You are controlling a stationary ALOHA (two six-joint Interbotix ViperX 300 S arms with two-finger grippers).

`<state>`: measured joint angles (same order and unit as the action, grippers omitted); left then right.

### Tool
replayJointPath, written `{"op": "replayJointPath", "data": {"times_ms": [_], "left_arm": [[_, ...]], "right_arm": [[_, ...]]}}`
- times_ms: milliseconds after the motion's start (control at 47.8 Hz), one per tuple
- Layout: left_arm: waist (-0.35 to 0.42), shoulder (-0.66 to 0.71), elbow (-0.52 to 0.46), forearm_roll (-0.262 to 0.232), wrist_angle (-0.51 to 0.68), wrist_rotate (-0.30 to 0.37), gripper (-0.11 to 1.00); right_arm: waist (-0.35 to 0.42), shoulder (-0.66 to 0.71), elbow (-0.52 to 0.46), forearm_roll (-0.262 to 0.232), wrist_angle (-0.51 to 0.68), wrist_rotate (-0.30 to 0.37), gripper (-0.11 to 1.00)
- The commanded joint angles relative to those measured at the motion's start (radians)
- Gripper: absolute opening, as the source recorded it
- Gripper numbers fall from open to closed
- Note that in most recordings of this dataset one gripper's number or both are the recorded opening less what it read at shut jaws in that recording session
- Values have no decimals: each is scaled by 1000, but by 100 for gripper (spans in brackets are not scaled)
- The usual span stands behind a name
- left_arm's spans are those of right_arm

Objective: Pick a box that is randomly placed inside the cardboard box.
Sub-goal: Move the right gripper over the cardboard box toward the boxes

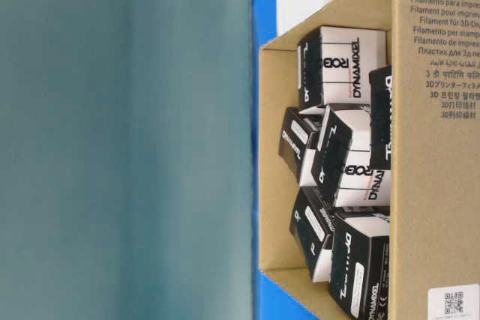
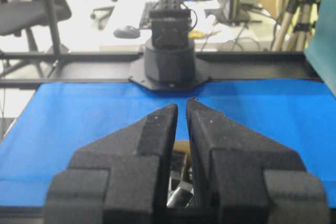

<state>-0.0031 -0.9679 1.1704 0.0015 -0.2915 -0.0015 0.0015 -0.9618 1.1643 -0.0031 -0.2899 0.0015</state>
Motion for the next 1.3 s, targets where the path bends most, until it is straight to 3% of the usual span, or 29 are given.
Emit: {"op": "replayJointPath", "data": {"times_ms": [0, 105, 230, 376, 585, 920, 1045, 1275], "left_arm": [[2, 12, -25, 15, 23, -14, 14], [2, 9, -38, 15, 67, -15, 3], [2, -6, -52, 15, 123, -14, -5], [2, -31, -64, 15, 195, -15, -6], [2, -44, -83, 15, 299, -18, -6], [2, -44, -98, 15, 374, -21, -6], [0, -44, -98, 15, 388, -40, -6], [-2, -51, -98, 15, 433, -86, -6]], "right_arm": [[-8, 12, -12, 14, 3, 11, 14], [-15, 31, -44, 54, 75, 38, 8], [-35, 66, -107, 69, 249, 86, 0], [-54, 127, -206, 69, 446, 117, 0], [-63, 267, -351, 69, 635, 117, 0], [-67, 612, -698, 69, 1005, 103, 0], [-69, 749, -854, 69, 1144, 61, 0], [-91, 965, -1143, 69, 1431, -129, 0]]}}
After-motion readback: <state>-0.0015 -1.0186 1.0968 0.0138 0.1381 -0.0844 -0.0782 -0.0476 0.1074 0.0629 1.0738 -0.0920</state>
